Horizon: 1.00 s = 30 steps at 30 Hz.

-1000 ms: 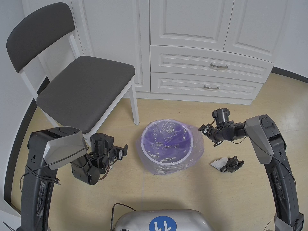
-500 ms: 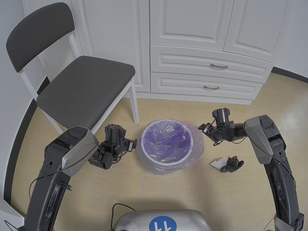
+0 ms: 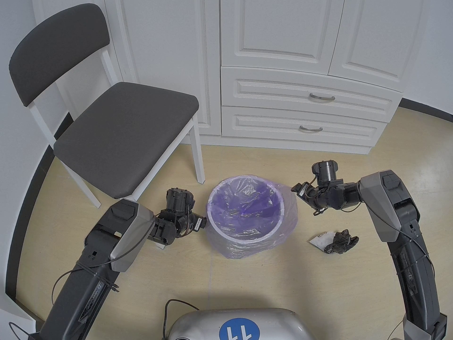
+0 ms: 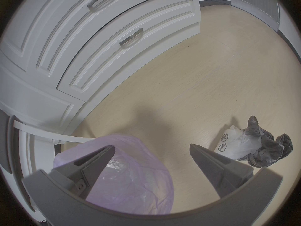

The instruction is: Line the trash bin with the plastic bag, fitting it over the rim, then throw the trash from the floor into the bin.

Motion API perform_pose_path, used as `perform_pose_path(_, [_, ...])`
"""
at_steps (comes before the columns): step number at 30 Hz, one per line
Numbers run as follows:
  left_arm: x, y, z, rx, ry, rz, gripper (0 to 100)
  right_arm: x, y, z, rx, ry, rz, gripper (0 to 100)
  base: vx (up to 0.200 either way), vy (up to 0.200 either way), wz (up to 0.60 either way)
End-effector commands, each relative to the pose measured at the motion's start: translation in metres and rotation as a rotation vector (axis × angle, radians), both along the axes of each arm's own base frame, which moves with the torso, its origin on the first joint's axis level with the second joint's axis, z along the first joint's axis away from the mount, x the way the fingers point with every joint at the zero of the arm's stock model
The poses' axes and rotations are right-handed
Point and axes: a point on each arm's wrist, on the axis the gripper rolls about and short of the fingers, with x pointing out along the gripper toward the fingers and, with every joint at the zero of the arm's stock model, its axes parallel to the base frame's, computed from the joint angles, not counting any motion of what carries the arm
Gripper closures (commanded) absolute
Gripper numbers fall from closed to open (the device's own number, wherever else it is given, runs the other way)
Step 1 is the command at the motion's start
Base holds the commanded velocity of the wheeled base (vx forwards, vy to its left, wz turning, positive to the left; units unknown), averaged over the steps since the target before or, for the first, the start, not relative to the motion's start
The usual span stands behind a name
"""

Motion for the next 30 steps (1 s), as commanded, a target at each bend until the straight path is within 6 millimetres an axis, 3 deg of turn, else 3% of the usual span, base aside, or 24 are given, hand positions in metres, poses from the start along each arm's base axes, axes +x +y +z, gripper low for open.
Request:
perform_pose_path(1, [-0.002, 0.003, -0.025, 0.019, 0.067, -0.028, 0, 0.0, 0.001, -0.007, -0.01, 0.001, 0.008, 0, 0.0, 0.0, 0.0])
perform_pose_path(9, [-0.004, 0.003, -0.027, 0.017, 0.091, -0.044, 0, 0.001, 0.001, -0.015, -0.032, -0.015, 0.022, 0, 0.0, 0.0, 0.0])
perform_pose_path(15, [0.002, 0.001, -0.021, -0.012, -0.016, -0.034, 0, 0.001, 0.002, -0.016, -0.043, -0.015, 0.03, 0, 0.0, 0.0, 0.0])
perform_pose_path(20, [0.008, 0.001, -0.006, -0.021, -0.127, -0.025, 0, 0.002, 0.009, -0.012, -0.036, -0.046, 0.033, 0, 0.0, 0.0, 0.0])
perform_pose_path(21, [0.012, 0.005, 0.013, 0.004, -0.161, 0.004, 0, 0.003, 0.013, -0.011, -0.03, -0.08, 0.036, 0, 0.0, 0.0, 0.0])
perform_pose_path(22, [0.011, 0.008, 0.018, 0.022, -0.157, 0.012, 0, 0.003, 0.014, -0.011, -0.027, -0.089, 0.038, 0, 0.0, 0.0, 0.0])
perform_pose_path(30, [-0.011, 0.019, 0.047, 0.092, -0.121, 0.035, 0, 0.009, 0.021, -0.002, 0.012, -0.214, -0.004, 0, 0.0, 0.0, 0.0])
